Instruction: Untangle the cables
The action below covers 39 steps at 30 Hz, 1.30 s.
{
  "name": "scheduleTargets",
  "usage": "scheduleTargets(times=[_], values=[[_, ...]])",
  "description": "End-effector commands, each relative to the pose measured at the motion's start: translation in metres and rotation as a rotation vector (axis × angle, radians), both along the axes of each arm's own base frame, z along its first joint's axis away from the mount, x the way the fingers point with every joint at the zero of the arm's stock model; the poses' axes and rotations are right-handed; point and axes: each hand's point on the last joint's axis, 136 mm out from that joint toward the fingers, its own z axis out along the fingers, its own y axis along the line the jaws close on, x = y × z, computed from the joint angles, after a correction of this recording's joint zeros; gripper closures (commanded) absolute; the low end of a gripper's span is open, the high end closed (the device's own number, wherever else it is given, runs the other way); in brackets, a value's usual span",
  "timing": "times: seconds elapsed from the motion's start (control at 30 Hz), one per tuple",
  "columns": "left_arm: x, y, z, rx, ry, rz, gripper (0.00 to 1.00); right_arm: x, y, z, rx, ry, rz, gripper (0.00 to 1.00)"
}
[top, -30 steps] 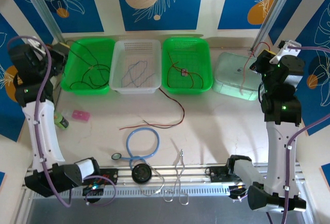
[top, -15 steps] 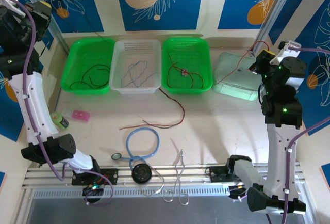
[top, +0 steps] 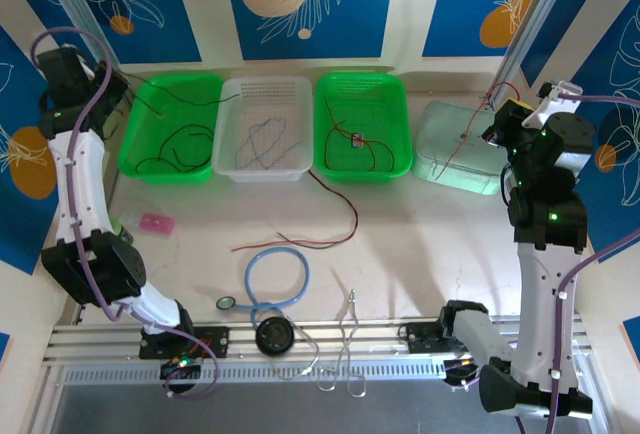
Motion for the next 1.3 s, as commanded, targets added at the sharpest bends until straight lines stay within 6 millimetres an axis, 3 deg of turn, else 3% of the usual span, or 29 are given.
scheduleTargets(times=[0.0, 0.13, 0.2, 0.33, 0.6, 0.7, 0.87, 0.97, 1.07, 1.17, 1.27], values=[[0.007, 0.000, -0.039, 0.121, 0.112, 0.001, 1.00, -0.006, 0.004, 0.015, -0.015, -0.034, 0.025, 1.00], [0.016, -0.008, -0.073, 0.145, 0.193, -0.017, 1.00, -0.006, 0.007, 0.018, -0.017, -0.034, 0.039, 1.00], [0.016, -0.008, -0.069, 0.139, 0.181, -0.013, 1.00, -0.008, 0.007, 0.019, -0.026, -0.034, 0.041, 1.00], [0.014, -0.009, -0.028, 0.140, 0.076, 0.007, 1.00, -0.008, 0.007, 0.019, -0.030, -0.029, 0.040, 1.00], [-0.012, 0.006, 0.084, 0.222, -0.150, 0.098, 1.00, -0.005, 0.009, 0.017, -0.005, -0.032, 0.054, 1.00], [-0.023, 0.016, 0.105, 0.250, -0.184, 0.138, 1.00, -0.004, 0.009, 0.017, -0.005, -0.032, 0.054, 1.00], [-0.036, 0.027, 0.119, 0.271, -0.210, 0.178, 1.00, -0.004, 0.009, 0.016, -0.007, -0.030, 0.056, 1.00], [-0.033, 0.027, 0.111, 0.264, -0.189, 0.163, 1.00, -0.003, 0.010, 0.017, -0.003, -0.031, 0.058, 1.00], [-0.026, 0.026, 0.086, 0.244, -0.130, 0.142, 1.00, -0.002, 0.011, 0.016, 0.003, -0.032, 0.062, 1.00], [-0.011, 0.021, 0.046, 0.187, -0.061, 0.089, 1.00, -0.003, 0.012, 0.017, 0.007, -0.033, 0.068, 1.00], [0.008, 0.007, -0.009, 0.094, 0.048, -0.005, 1.00, -0.003, 0.012, 0.017, 0.010, -0.034, 0.069, 1.00]])
